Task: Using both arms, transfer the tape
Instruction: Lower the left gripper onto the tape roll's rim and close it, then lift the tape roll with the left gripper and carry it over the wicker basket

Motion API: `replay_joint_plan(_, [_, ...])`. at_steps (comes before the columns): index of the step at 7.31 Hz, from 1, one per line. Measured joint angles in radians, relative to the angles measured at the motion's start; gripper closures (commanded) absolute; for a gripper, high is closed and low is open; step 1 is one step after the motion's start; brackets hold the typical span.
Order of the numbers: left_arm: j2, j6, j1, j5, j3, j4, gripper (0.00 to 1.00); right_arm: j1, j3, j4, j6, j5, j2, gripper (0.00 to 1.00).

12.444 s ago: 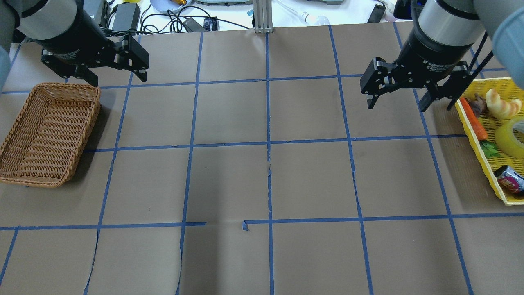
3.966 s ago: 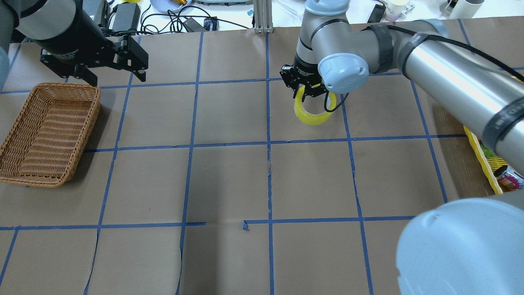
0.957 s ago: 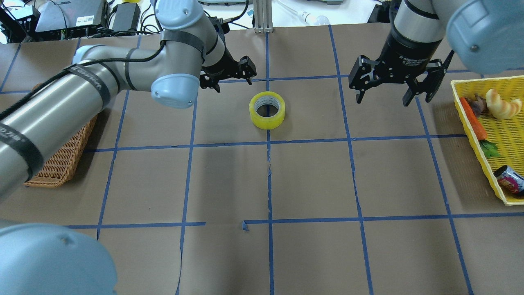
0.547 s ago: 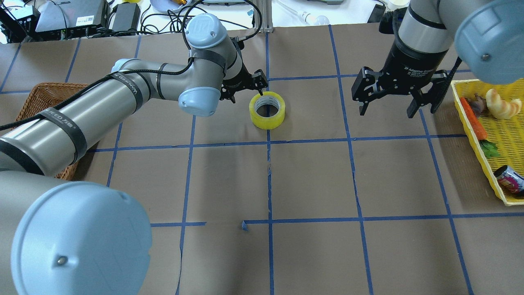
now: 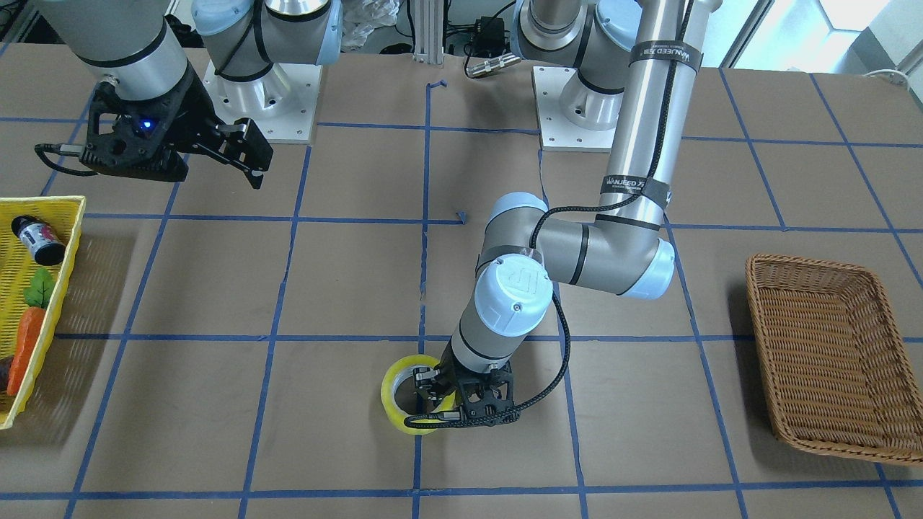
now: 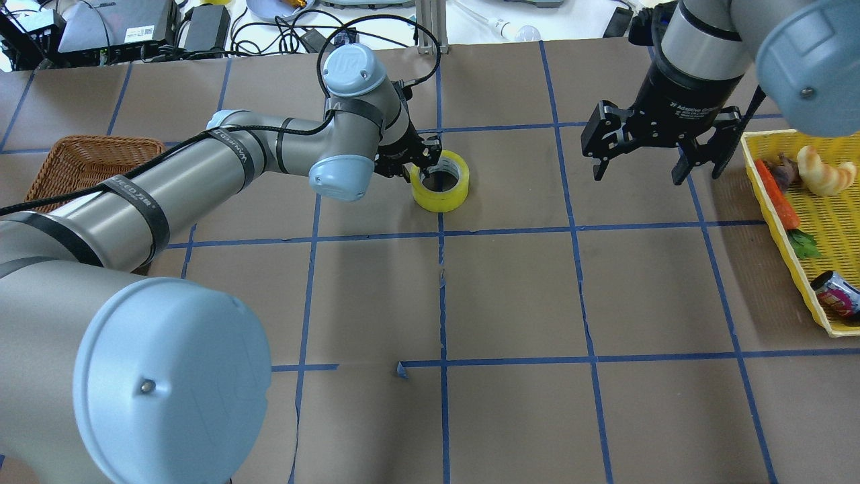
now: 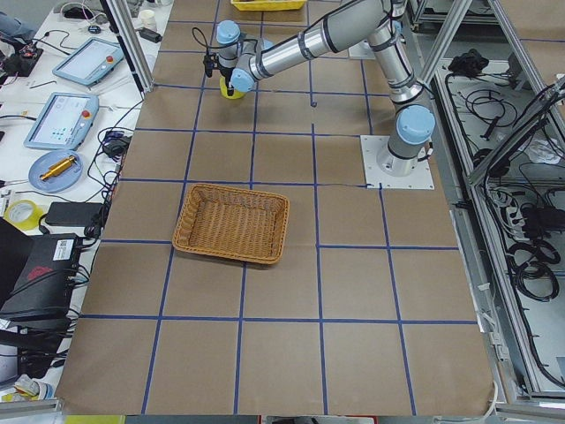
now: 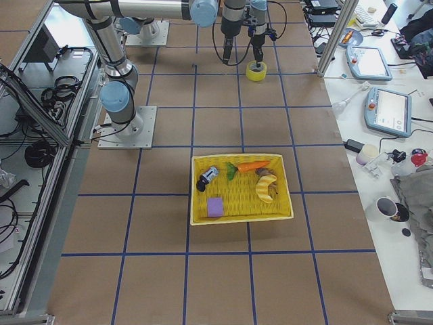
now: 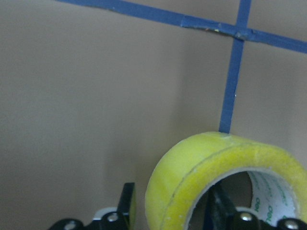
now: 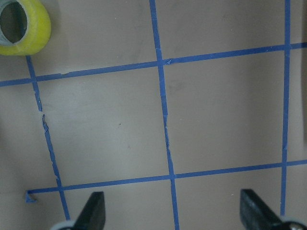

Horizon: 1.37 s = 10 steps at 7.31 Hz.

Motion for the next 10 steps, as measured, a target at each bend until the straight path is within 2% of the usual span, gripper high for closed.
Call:
replay_joint_plan(2, [0.037,0.067,0.056,-0.013,0.003,-0.066,1.0,0.0,0.004,-0.035,-0.004,0.004,-0.006,0.0])
replay_joint_plan(5, [0.175,0.333,0.243,-0.029,0.055,-0.32,1.0,0.001,0.01,-0.071,-0.062,0.004,-0.015,0.0])
replay_joint_plan(7, [0.238,0.664,0.429,0.022,0.113,-0.506,1.0,0.001,0.011,-0.081,-0.071,0.003,-0.015,0.0])
replay_joint_plan(8, [0.253,0.854,0.549,0.045,0.124,-0.559,1.0,0.002,0.012,-0.081,-0.072,-0.001,-0.015,0.0])
replay_joint_plan(10, [0.254,1.206,0.761,0.103,0.137,-0.586,1.0,0.002,0.013,-0.082,-0.072,-0.01,-0.016,0.0])
